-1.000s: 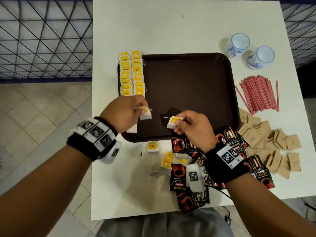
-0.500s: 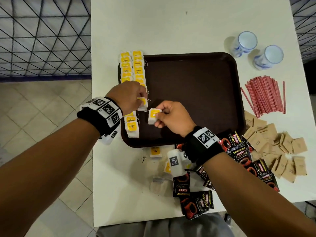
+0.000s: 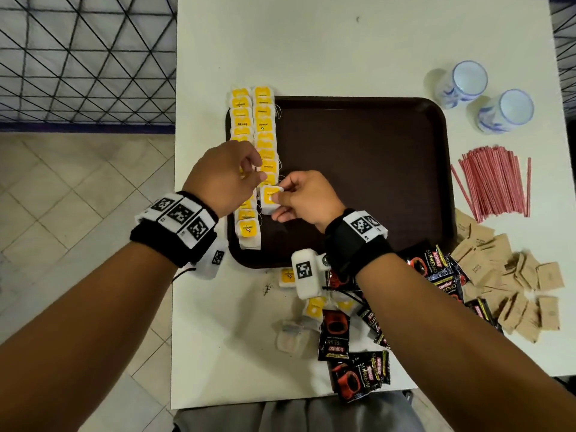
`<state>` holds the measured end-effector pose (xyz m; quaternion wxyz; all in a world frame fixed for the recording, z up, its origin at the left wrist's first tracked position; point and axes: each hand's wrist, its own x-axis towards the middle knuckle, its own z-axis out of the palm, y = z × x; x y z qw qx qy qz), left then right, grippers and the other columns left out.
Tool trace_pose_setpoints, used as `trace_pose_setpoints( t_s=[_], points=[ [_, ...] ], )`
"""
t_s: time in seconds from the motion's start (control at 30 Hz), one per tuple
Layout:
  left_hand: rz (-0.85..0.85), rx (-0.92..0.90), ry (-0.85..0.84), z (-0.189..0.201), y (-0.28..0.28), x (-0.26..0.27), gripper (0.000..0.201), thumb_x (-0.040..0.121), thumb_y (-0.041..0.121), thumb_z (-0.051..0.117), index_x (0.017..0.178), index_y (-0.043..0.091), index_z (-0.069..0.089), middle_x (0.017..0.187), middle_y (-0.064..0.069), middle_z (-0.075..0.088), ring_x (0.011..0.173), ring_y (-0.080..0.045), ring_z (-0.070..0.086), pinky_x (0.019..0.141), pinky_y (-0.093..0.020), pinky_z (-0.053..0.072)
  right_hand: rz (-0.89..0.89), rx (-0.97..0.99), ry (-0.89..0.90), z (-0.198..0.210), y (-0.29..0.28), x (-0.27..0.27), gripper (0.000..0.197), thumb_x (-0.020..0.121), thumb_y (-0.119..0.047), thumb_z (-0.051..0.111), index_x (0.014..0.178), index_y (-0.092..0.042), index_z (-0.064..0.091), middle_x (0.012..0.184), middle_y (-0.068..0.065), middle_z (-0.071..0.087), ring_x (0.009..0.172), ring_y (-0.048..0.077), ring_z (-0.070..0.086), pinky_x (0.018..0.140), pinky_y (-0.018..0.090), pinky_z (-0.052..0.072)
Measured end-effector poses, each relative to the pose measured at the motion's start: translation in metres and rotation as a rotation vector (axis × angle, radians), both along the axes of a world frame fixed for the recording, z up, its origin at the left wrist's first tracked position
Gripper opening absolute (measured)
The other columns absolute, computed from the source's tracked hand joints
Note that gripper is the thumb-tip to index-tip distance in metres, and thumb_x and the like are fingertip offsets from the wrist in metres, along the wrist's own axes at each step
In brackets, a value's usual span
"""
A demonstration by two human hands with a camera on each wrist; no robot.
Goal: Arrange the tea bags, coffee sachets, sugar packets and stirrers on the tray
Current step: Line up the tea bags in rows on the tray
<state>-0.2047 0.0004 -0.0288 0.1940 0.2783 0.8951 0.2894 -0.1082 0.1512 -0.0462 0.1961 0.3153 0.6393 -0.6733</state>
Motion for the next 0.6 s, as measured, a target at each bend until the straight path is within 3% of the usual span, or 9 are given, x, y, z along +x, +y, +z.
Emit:
trace_pose_setpoints(
  t_s=[0.17, 0.3, 0.4, 0.5, 0.6],
  points=[
    [0.082, 0.103, -0.045, 0.011, -0.022, 0.042, 0.01, 0.082, 0.025, 0.074, 0.089, 0.022, 0.067, 0.078, 0.005, 0.062, 0.065, -0.016, 0.057, 0.066, -0.033, 0.051, -0.014, 0.097, 0.006, -0.003, -0.005, -0.006, 0.012, 0.092, 0.0, 0.067, 0.091, -0.004, 0.056, 0.072, 0.017, 0.067, 0.057, 0.024, 0.072, 0.05, 0.027, 0.057],
    [0.077, 0.112, -0.145, 0.008, -0.031, 0.082, 0.009, 0.08, 0.026, 0.076, 0.085, 0.025, 0.068, 0.078, 0.009, 0.065, 0.068, -0.009, 0.059, 0.067, -0.031, 0.052, -0.033, 0.213, 0.02, -0.003, -0.011, -0.008, 0.015, 0.089, -0.001, 0.07, 0.095, -0.002, 0.056, 0.071, 0.01, 0.065, 0.057, 0.024, 0.073, 0.056, 0.035, 0.062],
    [0.012, 0.107, -0.207, 0.001, -0.033, 0.108, 0.012, 0.076, 0.031, 0.074, 0.085, 0.024, 0.069, 0.08, 0.009, 0.065, 0.07, -0.008, 0.06, 0.067, -0.033, 0.053, -0.054, 0.237, 0.013, -0.001, -0.012, -0.002, 0.019, 0.088, -0.005, 0.072, 0.094, -0.007, 0.054, 0.072, 0.011, 0.067, 0.061, 0.03, 0.074, 0.062, 0.042, 0.063],
    [-0.047, 0.039, -0.168, -0.006, -0.037, 0.131, 0.019, 0.072, 0.04, 0.067, 0.085, 0.026, 0.071, 0.08, 0.008, 0.068, 0.07, -0.014, 0.064, 0.063, -0.036, 0.054, -0.048, 0.281, 0.033, 0.005, -0.003, 0.018, 0.017, 0.089, -0.01, 0.072, 0.088, -0.011, 0.055, 0.069, 0.007, 0.062, 0.059, 0.032, 0.072, 0.053, 0.036, 0.057],
    [0.005, -0.097, -0.124, -0.008, -0.038, 0.152, 0.025, 0.07, 0.049, 0.072, 0.082, 0.027, 0.069, 0.077, 0.006, 0.069, 0.071, -0.02, 0.065, 0.061, -0.034, 0.054, 0.065, 0.375, 0.052, 0.015, 0.011, 0.06, 0.013, 0.088, -0.015, 0.073, 0.084, -0.013, 0.061, 0.066, 0.001, 0.061, 0.053, 0.024, 0.069, 0.045, 0.029, 0.05]
  ],
)
